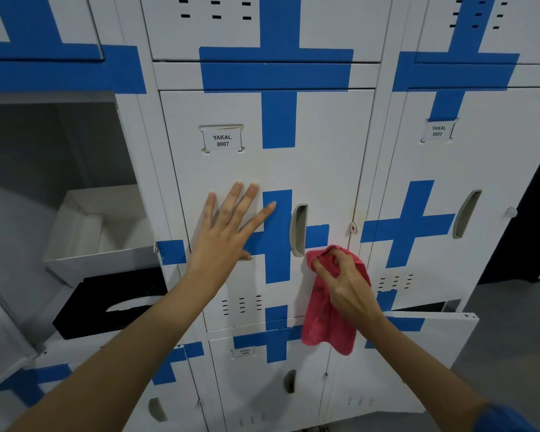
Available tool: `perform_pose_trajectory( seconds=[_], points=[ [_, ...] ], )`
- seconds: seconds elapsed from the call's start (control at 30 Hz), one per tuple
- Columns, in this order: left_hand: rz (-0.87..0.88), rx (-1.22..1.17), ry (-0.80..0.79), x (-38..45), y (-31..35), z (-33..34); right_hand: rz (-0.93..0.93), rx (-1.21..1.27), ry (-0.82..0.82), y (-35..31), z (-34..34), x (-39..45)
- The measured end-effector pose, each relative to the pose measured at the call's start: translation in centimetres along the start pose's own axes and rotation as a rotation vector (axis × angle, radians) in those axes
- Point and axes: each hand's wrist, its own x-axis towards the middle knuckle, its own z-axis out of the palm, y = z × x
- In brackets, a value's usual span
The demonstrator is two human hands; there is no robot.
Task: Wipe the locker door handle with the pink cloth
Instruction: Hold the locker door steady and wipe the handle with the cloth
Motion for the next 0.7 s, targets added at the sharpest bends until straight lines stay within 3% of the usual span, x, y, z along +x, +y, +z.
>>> perform_pose_trajectory(
  seconds=[0.23, 0.33, 0.4, 0.57, 0.7],
  points=[
    [-0.001, 0.002, -0.011, -0.1, 0.1, 0.0, -0.283, -0.264, 0.212, -3.2, -0.7, 1.8],
    [0.003, 0.002, -0.02, 0.0, 0.1, -0.1, -0.301, -0.281, 0.289, -3.6, -1.7, 2.8],
    [0.0, 0.004, -0.017, -0.1, 0.1, -0.1, -0.429, -0.402, 0.343, -3.6, -2.0, 3.6],
    [0.001, 0.012, -0.018, -0.1, 0.1, -0.2, -0.502, -0.383, 0.384, -5.6, -1.8, 5.1],
    [-0.01, 0.023, -0.006, -0.1, 0.2, -0.2, -0.508, -0.425, 0.291, -4.9, -1.0, 4.7]
  ],
)
